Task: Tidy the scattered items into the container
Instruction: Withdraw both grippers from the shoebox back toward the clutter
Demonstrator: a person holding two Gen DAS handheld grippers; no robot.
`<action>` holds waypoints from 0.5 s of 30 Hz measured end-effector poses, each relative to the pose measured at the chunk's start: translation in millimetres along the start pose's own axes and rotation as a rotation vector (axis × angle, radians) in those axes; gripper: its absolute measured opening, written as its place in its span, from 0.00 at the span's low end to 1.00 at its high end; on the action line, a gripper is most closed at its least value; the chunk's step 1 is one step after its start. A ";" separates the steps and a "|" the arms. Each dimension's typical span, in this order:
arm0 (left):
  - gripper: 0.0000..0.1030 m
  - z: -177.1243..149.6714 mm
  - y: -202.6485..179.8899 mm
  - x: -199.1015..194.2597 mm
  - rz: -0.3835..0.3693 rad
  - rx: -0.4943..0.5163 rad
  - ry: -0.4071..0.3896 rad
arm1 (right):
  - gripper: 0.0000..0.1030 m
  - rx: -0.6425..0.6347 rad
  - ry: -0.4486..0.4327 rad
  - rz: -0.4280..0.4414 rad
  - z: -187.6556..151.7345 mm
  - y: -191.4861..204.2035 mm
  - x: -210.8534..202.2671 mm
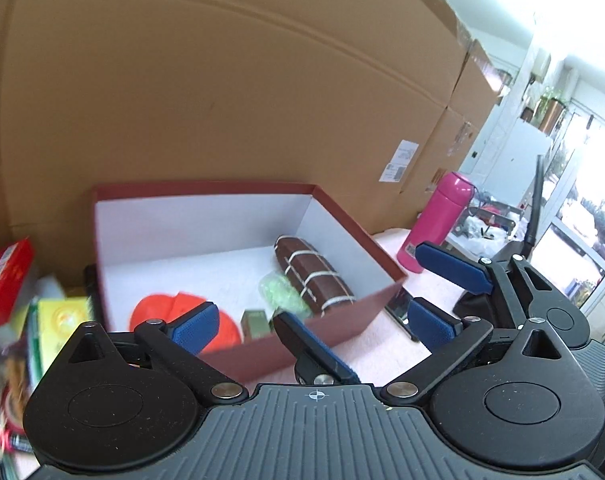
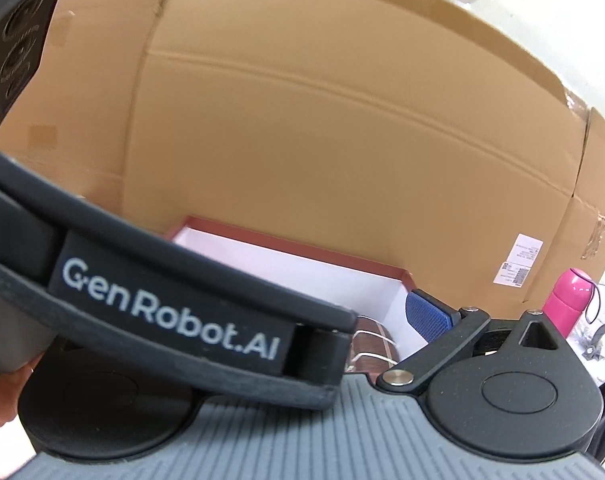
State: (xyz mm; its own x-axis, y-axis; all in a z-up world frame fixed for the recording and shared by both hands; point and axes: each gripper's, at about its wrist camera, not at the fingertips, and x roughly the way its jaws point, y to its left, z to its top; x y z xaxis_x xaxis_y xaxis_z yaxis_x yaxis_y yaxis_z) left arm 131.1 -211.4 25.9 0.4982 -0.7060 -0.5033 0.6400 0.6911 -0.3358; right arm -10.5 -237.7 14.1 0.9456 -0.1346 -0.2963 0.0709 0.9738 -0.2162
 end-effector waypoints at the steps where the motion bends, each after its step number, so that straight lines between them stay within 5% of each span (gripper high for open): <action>1: 1.00 -6.0 1.6 -6.8 0.002 -0.004 -0.005 | 1.00 0.008 -0.010 0.009 -3.0 5.6 -7.4; 15: 1.00 -94.4 40.8 -63.0 0.136 -0.050 0.001 | 1.00 0.066 0.065 0.165 -60.8 90.8 -65.5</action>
State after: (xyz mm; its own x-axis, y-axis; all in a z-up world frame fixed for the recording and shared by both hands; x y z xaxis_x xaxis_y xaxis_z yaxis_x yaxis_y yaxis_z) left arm 70.6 -124.1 -31.2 0.5777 -0.6050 -0.5480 0.5364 0.7874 -0.3038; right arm -85.3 -151.6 -42.7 0.9236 0.0183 -0.3829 -0.0608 0.9932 -0.0991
